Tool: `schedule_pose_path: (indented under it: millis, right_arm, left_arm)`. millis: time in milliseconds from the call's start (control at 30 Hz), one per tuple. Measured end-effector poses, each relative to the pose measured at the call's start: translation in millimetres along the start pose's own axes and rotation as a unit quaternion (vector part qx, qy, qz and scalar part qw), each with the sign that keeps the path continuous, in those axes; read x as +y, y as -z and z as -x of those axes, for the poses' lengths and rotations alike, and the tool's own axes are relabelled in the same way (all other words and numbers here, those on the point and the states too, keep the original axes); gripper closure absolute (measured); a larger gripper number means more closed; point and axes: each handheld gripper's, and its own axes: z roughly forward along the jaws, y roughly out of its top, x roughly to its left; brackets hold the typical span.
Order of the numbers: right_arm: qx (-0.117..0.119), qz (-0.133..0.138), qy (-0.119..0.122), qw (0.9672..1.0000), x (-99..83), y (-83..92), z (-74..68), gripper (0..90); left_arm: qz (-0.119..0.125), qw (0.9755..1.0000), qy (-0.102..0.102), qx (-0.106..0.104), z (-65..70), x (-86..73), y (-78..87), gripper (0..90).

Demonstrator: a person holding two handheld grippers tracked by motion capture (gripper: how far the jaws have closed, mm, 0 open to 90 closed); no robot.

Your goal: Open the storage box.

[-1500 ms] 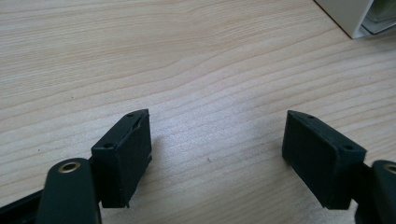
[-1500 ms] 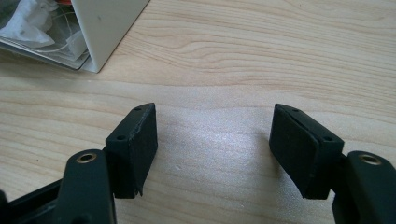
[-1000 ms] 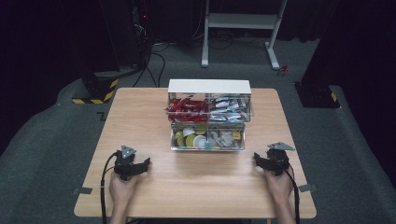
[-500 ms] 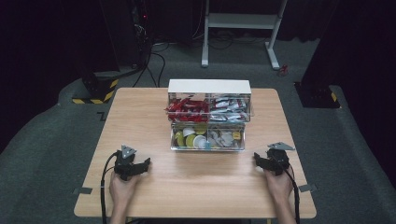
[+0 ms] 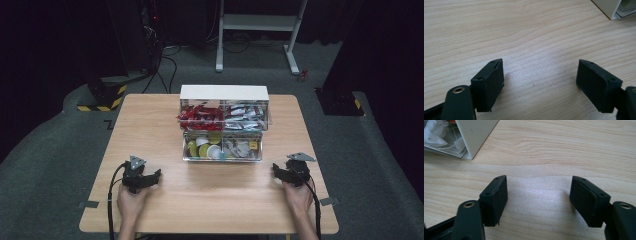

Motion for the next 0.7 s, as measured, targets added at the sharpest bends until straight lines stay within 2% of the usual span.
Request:
schedule_pose_path:
  millis: [200, 367, 467, 700]
  right_arm:
    - [0.009, 0.003, -0.004, 0.9999, -1.9, 3.3, -1.2, 34.0]
    - [0.014, 0.017, 0.000, 0.9998, -3.8, 9.7, -3.9, 34.8]
    - [0.024, 0.017, -0.003, 0.9995, -3.9, 12.6, -5.5, 35.2]
    - [0.036, 0.041, -0.001, 0.9985, -3.4, 24.6, -8.9, 36.4]
  left_arm:
    - [0.000, 1.0000, 0.000, 0.000, -0.1, 0.0, 0.0, 22.7]
    - [0.000, 1.0000, 0.000, 0.000, 0.0, 0.0, 0.0, 22.7]
    - [0.000, 1.0000, 0.000, 0.000, 0.0, 0.0, 0.0, 22.7]
    - [0.000, 1.0000, 0.000, 0.000, 0.0, 0.0, 0.0, 22.7]
